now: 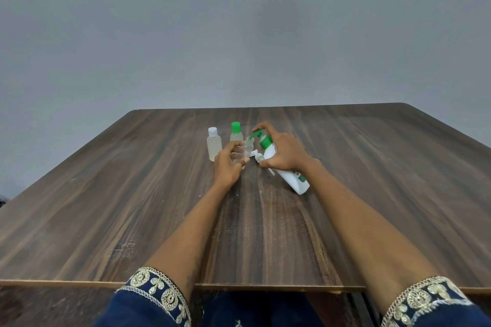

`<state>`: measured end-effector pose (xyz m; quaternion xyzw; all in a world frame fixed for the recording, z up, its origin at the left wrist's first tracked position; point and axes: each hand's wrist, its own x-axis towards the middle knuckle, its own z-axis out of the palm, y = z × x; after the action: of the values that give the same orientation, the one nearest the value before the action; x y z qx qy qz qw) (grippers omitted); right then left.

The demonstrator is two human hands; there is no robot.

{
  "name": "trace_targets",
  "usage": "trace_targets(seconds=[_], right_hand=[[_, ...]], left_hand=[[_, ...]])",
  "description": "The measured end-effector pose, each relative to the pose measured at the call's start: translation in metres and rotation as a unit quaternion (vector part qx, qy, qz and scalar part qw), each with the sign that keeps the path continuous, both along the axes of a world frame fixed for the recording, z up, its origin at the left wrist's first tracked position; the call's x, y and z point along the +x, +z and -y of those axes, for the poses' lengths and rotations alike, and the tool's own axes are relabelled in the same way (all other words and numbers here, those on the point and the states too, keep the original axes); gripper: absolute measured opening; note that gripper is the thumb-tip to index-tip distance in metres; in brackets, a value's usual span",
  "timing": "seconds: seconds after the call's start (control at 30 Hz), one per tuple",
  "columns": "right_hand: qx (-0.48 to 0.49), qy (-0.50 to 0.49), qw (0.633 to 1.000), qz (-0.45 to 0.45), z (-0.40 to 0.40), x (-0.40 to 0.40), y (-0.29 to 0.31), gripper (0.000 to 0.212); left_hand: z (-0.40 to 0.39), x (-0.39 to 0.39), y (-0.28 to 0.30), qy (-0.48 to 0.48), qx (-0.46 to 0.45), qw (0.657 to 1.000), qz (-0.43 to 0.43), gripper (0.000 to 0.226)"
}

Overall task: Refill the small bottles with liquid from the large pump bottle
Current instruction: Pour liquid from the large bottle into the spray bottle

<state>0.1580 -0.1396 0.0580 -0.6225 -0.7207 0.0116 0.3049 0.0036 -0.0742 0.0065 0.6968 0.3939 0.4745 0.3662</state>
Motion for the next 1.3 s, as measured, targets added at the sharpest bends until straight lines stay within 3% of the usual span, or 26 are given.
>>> trace_targets(seconds=[0.37,0.53,0.77,1.0,1.3], right_hand=[[0.019,-0.007,1.000,-0.005,0.000,0.002,-0.002,0.063],[-0.011,0.003,1.000,-0.002,-0.002,0.002,-0.002,0.072],[-0.025,0.009,1.000,-0.016,-0.003,0.003,-0.003,0.061],[-0.048,0.016,0.999,-0.018,-0.006,0.002,-0.003,0.071],[-0.071,0.020,0.997,-0.020,-0.004,0.000,0.000,0.064]], left_hand=[[0.002,0.002,0.003,-0.001,-0.004,1.000,-0.003,0.037],[0.001,-0.001,0.003,0.002,-0.002,1.000,-0.001,0.036],[0.003,-0.005,-0.003,0.007,0.001,1.000,-0.010,0.036],[0.000,-0.005,-0.003,0.010,-0.001,1.000,-0.006,0.035],[0.000,-0.007,-0.006,0.005,-0.006,0.999,-0.032,0.036]])
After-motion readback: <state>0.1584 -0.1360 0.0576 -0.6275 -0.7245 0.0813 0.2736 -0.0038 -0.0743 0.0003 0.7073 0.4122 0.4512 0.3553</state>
